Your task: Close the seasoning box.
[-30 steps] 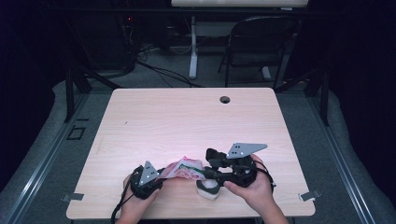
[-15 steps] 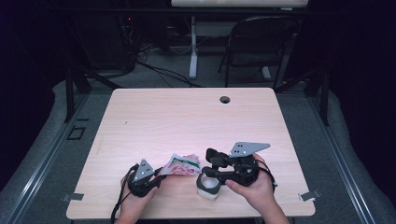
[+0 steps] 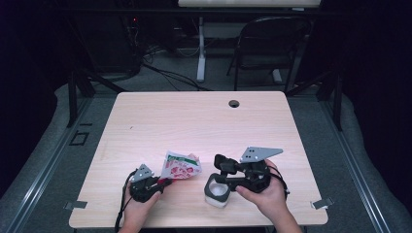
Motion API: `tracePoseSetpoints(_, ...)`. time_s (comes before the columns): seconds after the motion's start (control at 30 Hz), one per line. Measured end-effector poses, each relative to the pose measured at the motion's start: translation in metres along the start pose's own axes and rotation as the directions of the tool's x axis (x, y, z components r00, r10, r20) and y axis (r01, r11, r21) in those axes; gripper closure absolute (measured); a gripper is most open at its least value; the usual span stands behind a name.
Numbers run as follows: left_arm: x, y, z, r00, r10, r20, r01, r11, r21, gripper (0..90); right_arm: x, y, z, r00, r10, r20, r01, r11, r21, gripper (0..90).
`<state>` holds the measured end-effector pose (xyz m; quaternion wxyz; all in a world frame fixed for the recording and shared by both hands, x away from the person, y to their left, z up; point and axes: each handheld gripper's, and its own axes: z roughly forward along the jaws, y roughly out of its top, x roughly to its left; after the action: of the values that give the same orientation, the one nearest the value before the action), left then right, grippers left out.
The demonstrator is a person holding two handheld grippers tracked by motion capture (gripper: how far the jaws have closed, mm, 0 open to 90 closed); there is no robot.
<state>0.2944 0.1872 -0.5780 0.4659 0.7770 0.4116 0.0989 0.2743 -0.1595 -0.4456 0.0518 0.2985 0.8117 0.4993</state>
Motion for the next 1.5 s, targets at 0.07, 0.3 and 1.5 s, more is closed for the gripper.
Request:
tracePoseSetpoints(0.07,0.001,-0.001,0.000,0.9999,-0.014,0.004,0.014,0.9999,-0.005,75.7,0.000,0.000,0.000,1.0000,0.001,-0.001,-0.001,1.000,-0.001,53.1)
tracePoseSetpoints(0.3,0.006,0.000,-0.005,0.9994,-0.034,-0.004,0.034,0.9988,-0.035,76.0,-0.001,-0.001,0.002,1.0000,0.006,-0.001,-0.006,1.000,0.001,53.0)
tracePoseSetpoints(1.5,0.068,-0.007,-0.067,0.9169,-0.217,-0.335,0.157,0.9679,-0.196,76.5,-0.003,-0.002,0.003,0.9999,0.010,0.003,-0.010,1.000,0.004,52.7)
